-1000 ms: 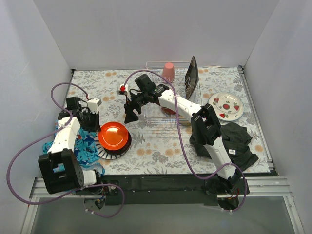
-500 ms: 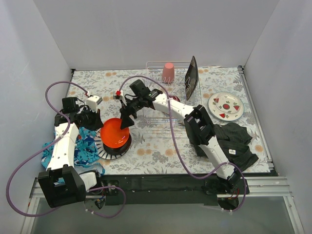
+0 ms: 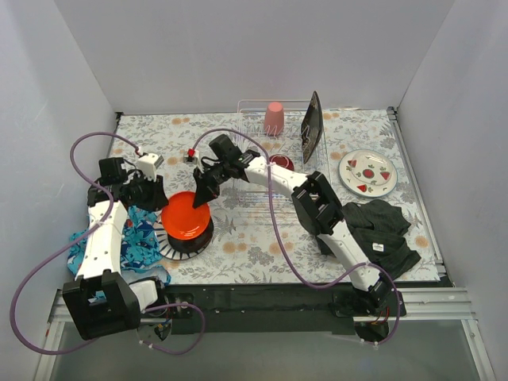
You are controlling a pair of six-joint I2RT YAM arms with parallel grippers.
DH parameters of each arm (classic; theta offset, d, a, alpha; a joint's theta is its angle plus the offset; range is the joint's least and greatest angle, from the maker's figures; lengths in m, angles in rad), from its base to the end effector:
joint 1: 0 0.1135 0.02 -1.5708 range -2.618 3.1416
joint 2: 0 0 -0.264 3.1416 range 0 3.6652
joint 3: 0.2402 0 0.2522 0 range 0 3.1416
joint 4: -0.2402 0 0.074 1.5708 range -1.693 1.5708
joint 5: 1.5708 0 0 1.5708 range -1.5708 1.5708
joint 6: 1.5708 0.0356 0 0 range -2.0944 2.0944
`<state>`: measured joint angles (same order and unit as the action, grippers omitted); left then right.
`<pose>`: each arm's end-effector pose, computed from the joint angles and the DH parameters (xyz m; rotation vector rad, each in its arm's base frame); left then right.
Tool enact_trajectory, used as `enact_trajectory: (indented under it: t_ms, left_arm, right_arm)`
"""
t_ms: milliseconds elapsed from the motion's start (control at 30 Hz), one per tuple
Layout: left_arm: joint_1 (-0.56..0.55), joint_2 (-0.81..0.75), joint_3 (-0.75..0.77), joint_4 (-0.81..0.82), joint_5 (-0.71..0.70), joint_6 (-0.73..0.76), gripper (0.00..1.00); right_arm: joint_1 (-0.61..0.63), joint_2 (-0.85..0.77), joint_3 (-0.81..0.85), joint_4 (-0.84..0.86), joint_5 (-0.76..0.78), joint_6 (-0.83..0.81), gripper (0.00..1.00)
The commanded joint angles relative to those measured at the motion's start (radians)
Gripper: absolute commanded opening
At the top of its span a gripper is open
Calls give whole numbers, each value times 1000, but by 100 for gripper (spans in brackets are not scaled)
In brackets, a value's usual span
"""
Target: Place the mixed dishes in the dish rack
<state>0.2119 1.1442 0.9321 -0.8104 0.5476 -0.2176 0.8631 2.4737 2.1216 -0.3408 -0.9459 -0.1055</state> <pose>0.2163 0.0276 0.2718 -0.3412 2.4951 -0.7071 0.3362 0.4373 0.1883 -1.5285 1.7425 1.4628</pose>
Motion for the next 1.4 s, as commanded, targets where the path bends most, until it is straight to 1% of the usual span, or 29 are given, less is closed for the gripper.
enact_trajectory:
  t_ms: [0,67,100,133,167,200,233,267,300,333,367,400,433,467,500,533,567,600,633,667,700,767,800,833,1000,1133,1233,1367]
  left_arm:
    - [0,-58,43,135,-47,-104,37]
    - [-2,-72,60,204,-103,-167,45]
    - [0,-78,65,291,-132,-196,49]
    - [-2,-83,73,338,-171,-247,56]
    - [-2,-84,88,384,-196,-278,60]
    - [0,-81,93,480,-219,-314,62]
    - [0,-75,97,523,-263,-345,66]
    - [-2,-39,109,560,-276,-406,66]
    - [0,-12,120,604,-278,-436,66]
    - [0,18,132,614,-273,-462,63]
    - [0,60,146,616,-235,-514,61]
    - [0,134,169,616,-206,-538,54]
    - [-3,175,177,616,-172,-561,46]
    - [-9,207,180,620,-113,-577,25]
    - [-23,262,175,643,-97,-598,15]
    - [-38,285,172,652,-89,-603,5]
    - [-81,304,166,660,-84,-603,0]
    - [-112,327,160,677,-86,-595,0]
    - [-141,362,151,682,-86,-592,0]
    - [-198,383,148,688,-84,-591,0]
    - [-238,400,146,701,-87,-592,0]
    - [-305,446,149,718,-97,-609,0]
    - [-324,459,152,734,-97,-615,0]
    - [-360,480,155,737,-95,-620,0]
    - [-451,534,172,731,-61,-623,0]
    - [-541,555,178,732,-48,-641,0]
    - [-598,551,189,732,-48,-646,0]
    - [-635,549,186,731,-46,-646,0]
  right_arm:
    - [-22,-110,0,46,2,49,1]
    - [-39,-163,-18,45,6,75,1]
    - [-47,-180,-23,45,6,87,1]
    - [-61,-218,-31,46,-1,98,1]
    - [-70,-238,-38,46,-1,122,1]
    - [-78,-284,-45,46,22,136,1]
    - [-96,-312,-66,46,41,148,1]
    - [-105,-343,-78,45,71,165,1]
    - [-117,-373,-95,42,105,165,1]
    - [-137,-442,-109,37,192,155,1]
    - [-147,-475,-126,30,244,118,1]
    - [-154,-534,-129,5,375,109,1]
    - [-162,-562,-133,-4,460,63,1]
    - [-162,-590,-158,-10,557,43,1]
    - [-162,-636,-172,-7,740,30,1]
    - [-161,-653,-184,-7,834,32,1]
    - [-161,-665,-198,2,923,41,1]
    - [-162,-689,-245,17,1122,84,1]
    - [-159,-699,-262,38,1223,108,1]
    - [-161,-703,-273,42,1306,133,1]
    - [-161,-708,-296,48,1425,136,1]
    - [-161,-705,-302,62,1534,138,1]
    - [-159,-702,-308,68,1638,144,1]
    - [-161,-699,-311,74,1679,141,1]
    - [-161,-681,-342,129,1849,112,1]
    - [-171,-673,-376,157,1918,109,1]
    - [-187,-657,-405,184,1957,43,1]
    - [-210,-619,-423,206,1991,10,1]
